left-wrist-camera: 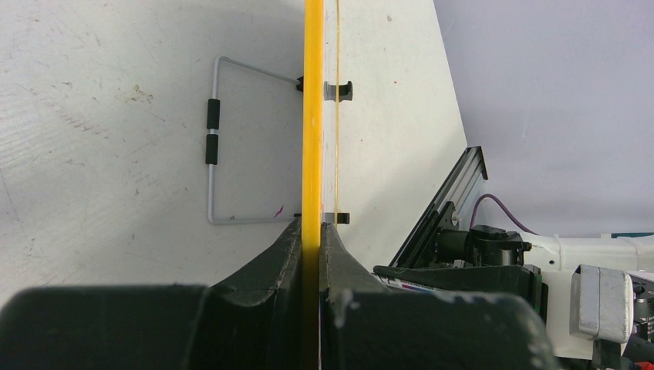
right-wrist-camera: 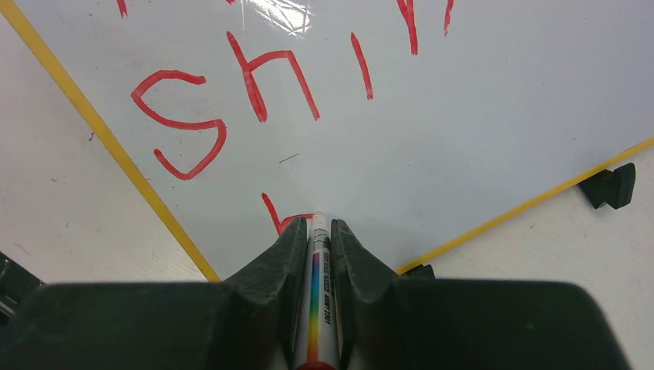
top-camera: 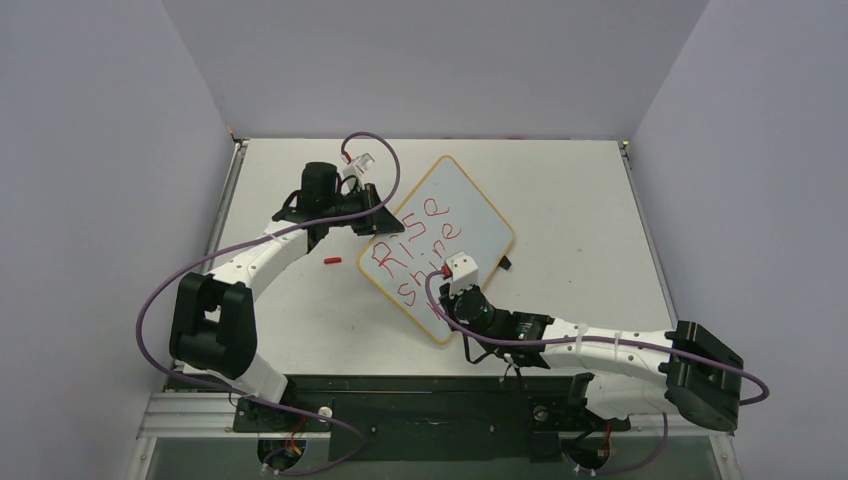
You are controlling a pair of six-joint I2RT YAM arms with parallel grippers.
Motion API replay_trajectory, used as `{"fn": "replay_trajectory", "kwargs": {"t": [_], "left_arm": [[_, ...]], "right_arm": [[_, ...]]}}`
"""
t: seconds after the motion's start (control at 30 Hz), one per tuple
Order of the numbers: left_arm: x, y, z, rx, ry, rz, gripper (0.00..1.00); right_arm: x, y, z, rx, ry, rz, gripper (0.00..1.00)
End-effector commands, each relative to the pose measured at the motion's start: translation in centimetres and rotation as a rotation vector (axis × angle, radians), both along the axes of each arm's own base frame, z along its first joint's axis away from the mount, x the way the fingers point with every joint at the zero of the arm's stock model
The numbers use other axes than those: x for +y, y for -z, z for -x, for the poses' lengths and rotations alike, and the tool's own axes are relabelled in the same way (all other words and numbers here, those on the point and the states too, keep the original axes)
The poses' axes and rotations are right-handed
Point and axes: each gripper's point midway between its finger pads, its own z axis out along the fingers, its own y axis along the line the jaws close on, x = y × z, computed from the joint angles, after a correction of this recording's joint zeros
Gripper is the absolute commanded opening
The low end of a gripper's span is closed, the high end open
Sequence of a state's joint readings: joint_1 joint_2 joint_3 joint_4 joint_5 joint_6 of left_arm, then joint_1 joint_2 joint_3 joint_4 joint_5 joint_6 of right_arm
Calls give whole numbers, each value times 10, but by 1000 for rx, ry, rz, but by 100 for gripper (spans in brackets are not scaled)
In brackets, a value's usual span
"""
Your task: Write a sentence on the whiteboard
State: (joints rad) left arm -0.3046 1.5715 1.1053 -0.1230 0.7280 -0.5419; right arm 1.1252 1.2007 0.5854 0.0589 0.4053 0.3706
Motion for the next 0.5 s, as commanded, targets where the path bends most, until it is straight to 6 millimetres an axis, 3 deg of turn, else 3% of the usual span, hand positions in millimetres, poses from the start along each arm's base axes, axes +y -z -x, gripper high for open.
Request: {"fn": "replay_trajectory", "kwargs": {"t": [0.0, 0.47], "left_arm": [[3, -19, -14, -122, -23, -3, 0], [3, -18, -14, -121, -24, -4, 0]], "right_arm": [[-6, 20, 7, 60, 3, 25, 0], [-4, 30, 26, 113, -50, 15, 0]]}}
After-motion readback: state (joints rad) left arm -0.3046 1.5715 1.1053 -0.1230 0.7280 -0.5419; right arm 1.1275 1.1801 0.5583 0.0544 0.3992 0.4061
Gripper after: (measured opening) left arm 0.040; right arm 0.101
